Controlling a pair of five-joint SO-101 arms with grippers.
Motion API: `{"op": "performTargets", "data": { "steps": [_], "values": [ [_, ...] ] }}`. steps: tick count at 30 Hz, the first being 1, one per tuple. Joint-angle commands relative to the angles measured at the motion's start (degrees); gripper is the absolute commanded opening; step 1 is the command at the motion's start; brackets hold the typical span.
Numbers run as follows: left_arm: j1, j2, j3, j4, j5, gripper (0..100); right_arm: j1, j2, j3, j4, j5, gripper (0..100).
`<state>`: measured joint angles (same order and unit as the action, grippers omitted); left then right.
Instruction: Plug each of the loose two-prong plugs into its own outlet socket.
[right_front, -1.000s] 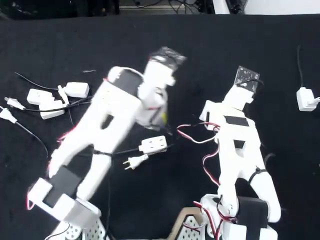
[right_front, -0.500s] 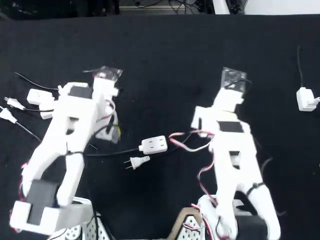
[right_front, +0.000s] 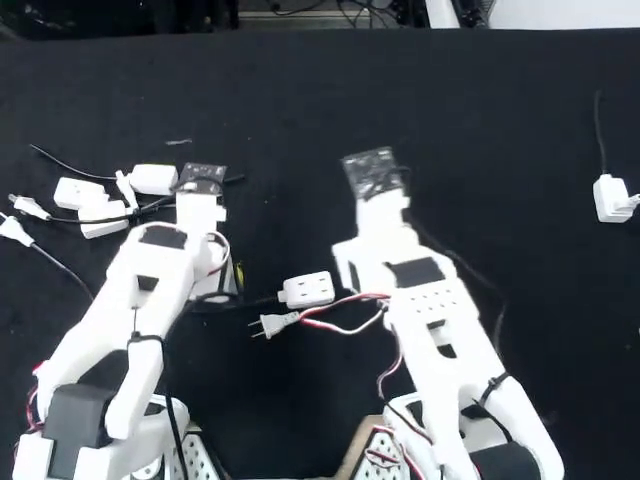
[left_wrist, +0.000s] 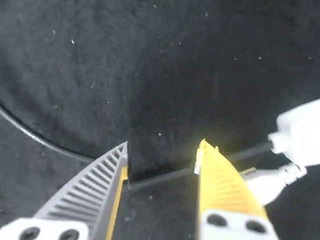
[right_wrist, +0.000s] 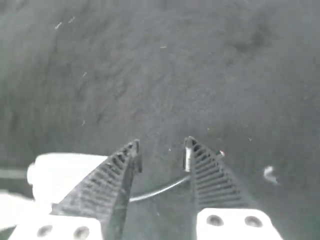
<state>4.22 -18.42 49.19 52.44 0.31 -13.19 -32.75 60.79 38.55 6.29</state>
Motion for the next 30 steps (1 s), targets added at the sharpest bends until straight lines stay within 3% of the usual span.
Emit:
{"op": "performTargets", "data": {
  "steps": [1, 5, 17, 22, 27, 30],
  "values": [
    [-0.7, -2.0, 4.6, -8.4, 0.8, 22, -1.8, -2.0, -8.2, 11.1, 13.4, 13.4],
    [-0.7, -2.3, 7.4, -14.1, 0.9, 22, -1.7, -2.0, -11.3, 21.6, 28.7, 13.4],
    [-0.7, -2.0, 7.8, -14.7, 0.9, 22, 9.4, -1.9, -11.6, 21.4, 64.1, 13.8],
    [-0.7, -2.0, 7.9, -14.7, 0.8, 22, 11.5, -0.8, -11.7, 20.7, 72.3, 14.0],
    [-0.7, -2.0, 8.0, -14.7, 0.7, 22, 11.3, 6.1, -15.4, 20.7, 72.7, 26.0],
    [-0.7, -2.0, 8.0, -14.7, 0.6, 22, 11.5, 12.0, -18.6, 20.7, 72.6, 27.8]
  ]
}}
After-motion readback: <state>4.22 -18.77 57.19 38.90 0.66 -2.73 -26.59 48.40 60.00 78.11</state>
